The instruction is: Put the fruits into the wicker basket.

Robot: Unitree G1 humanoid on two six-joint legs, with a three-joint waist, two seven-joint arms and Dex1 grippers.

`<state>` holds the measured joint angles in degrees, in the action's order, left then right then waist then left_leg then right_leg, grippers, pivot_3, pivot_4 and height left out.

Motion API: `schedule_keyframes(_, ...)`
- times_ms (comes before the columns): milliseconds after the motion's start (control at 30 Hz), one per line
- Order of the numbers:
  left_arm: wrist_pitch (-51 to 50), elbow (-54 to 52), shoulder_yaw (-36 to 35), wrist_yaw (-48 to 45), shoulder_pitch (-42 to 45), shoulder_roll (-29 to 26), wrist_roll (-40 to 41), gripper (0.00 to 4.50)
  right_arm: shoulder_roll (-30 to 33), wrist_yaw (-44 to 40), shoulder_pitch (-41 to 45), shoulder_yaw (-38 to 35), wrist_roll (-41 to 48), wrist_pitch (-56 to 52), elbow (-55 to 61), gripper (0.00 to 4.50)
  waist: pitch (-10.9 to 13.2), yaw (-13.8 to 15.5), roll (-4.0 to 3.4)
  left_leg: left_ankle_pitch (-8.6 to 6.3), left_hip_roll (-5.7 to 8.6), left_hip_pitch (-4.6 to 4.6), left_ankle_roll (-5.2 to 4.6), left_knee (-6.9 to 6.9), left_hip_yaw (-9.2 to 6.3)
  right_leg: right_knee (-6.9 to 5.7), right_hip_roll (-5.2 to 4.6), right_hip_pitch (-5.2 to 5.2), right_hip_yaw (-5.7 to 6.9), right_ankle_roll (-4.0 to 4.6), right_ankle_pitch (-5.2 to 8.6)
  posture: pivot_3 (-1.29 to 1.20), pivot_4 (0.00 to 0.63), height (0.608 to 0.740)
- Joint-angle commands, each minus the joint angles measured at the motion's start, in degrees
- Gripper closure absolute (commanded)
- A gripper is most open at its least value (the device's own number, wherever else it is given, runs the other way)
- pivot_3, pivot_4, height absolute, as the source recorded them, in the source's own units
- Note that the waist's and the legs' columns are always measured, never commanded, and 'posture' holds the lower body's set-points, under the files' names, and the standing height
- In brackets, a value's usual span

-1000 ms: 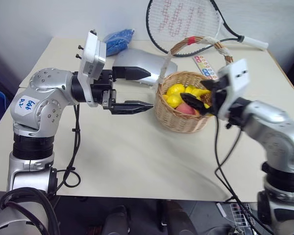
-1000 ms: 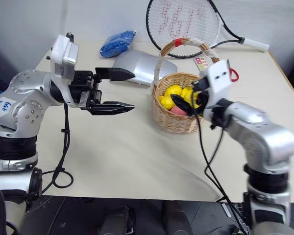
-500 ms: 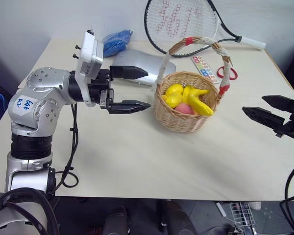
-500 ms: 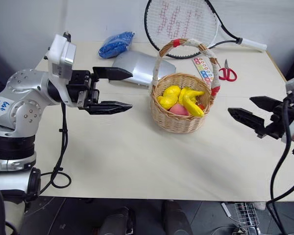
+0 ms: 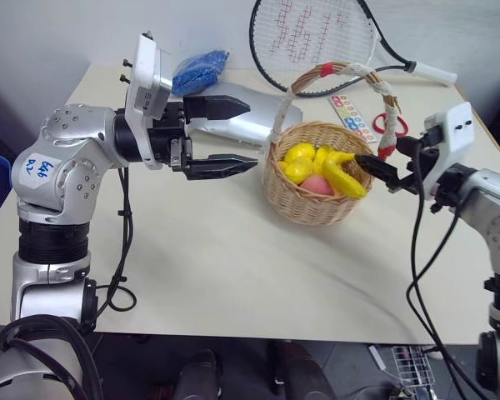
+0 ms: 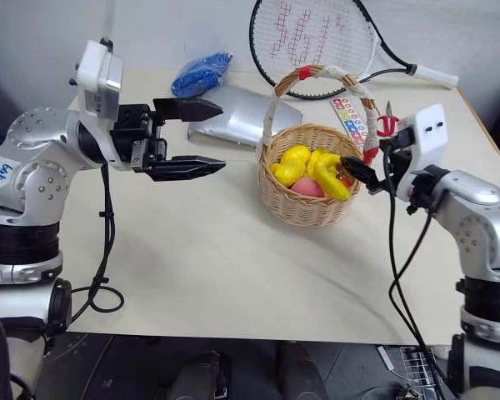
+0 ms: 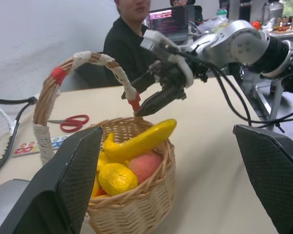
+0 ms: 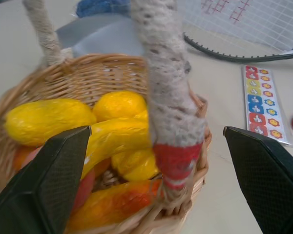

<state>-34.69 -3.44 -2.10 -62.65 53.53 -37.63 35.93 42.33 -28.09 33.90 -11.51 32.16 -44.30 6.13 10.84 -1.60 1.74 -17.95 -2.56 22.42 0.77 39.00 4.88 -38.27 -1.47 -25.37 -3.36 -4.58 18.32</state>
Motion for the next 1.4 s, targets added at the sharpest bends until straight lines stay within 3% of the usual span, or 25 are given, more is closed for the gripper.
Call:
schedule_keyframes(33,-0.21,-1.73,-1.4,0.53,0.07,-0.28,0.78,0.0,-2.7,1.65,0.99,-0.98,-2.24,3.85,-2.11,0.2,0.0,-0.02,0.0,0.0,0.0,0.02,0.0,0.0,0.02,-0.01,-0.01,-0.02,-0.01,0.0,0.0,0.0,0.15,0.74)
schedule_keyframes(100,-0.49,-2.0,-1.58,0.89,-0.01,-0.3,0.85,0.0,-4.81,2.59,1.0,-2.33,-2.09,4.69,-3.01,0.58,0.0,-0.06,0.0,0.0,0.0,0.01,0.0,0.0,0.07,-0.04,-0.01,-0.03,-0.02,0.0,0.0,0.0,0.15,0.74)
schedule_keyframes(467,0.14,-0.6,-0.76,1.34,-0.86,0.15,-0.37,0.0,-7.33,2.29,-2.32,-5.95,-0.15,7.32,1.62,4.31,0.0,-0.11,-0.01,0.0,-0.03,-0.03,0.01,0.0,0.12,-0.13,0.0,-0.05,-0.04,0.0,0.0,0.0,0.15,0.74)
schedule_keyframes(700,0.68,1.0,-0.42,0.89,0.74,1.02,-0.73,0.0,-4.65,1.86,-7.99,-15.08,5.93,5.31,11.08,4.33,0.0,0.0,-0.01,0.0,-0.02,-0.01,0.01,-0.01,0.13,-0.13,-0.01,-0.06,-0.05,0.0,0.0,0.0,0.15,0.74)
schedule_keyframes(933,0.78,2.02,-0.17,-1.04,0.9,1.77,0.18,0.0,5.68,-0.05,-18.7,-29.79,0.65,8.89,6.95,4.33,0.0,0.56,-0.01,-0.03,0.07,-0.01,-0.05,0.01,0.19,-0.03,-0.03,-0.04,-0.1,-0.03,-0.02,0.0,0.15,0.74)
schedule_keyframes(1067,1.55,3.31,0.11,-1.64,1.53,2.71,-0.26,0.0,7.07,-0.94,-22.17,-32.2,-3.18,13.93,1.13,4.33,0.0,0.1,-0.01,-0.03,0.08,-0.09,-0.06,0.01,0.29,-0.07,0.01,-0.04,-0.2,-0.07,-0.03,0.0,0.15,0.74)
schedule_keyframes(1267,1.11,3.89,-0.02,-2.63,2.47,3.88,0.61,0.0,2.71,1.46,-23.24,-31.05,-5.52,18.72,-4.55,4.33,-0.03,-0.75,-0.07,0.0,-0.02,-0.23,0.0,-0.06,0.43,-0.17,0.15,-0.04,-0.36,-0.06,-0.03,0.0,0.15,0.74)
schedule_keyframes(1300,0.85,3.83,-0.09,-2.84,2.52,3.84,0.83,0.0,1.76,1.55,-23.6,-30.93,-5.28,18.58,-4.87,3.62,-0.04,-0.77,-0.09,0.0,-0.02,-0.24,0.01,-0.06,0.44,-0.18,0.15,-0.04,-0.38,-0.06,-0.03,0.0,0.15,0.74)
schedule_keyframes(1400,0.46,3.85,-0.25,-3.26,2.61,3.6,1.06,0.0,0.41,0.39,-25.56,-31.69,-3.91,17.73,-4.5,2.69,-0.07,-0.57,-0.15,0.01,0.0,-0.24,0.02,-0.05,0.44,-0.2,0.12,-0.04,-0.38,-0.06,-0.03,0.0,0.15,0.74)
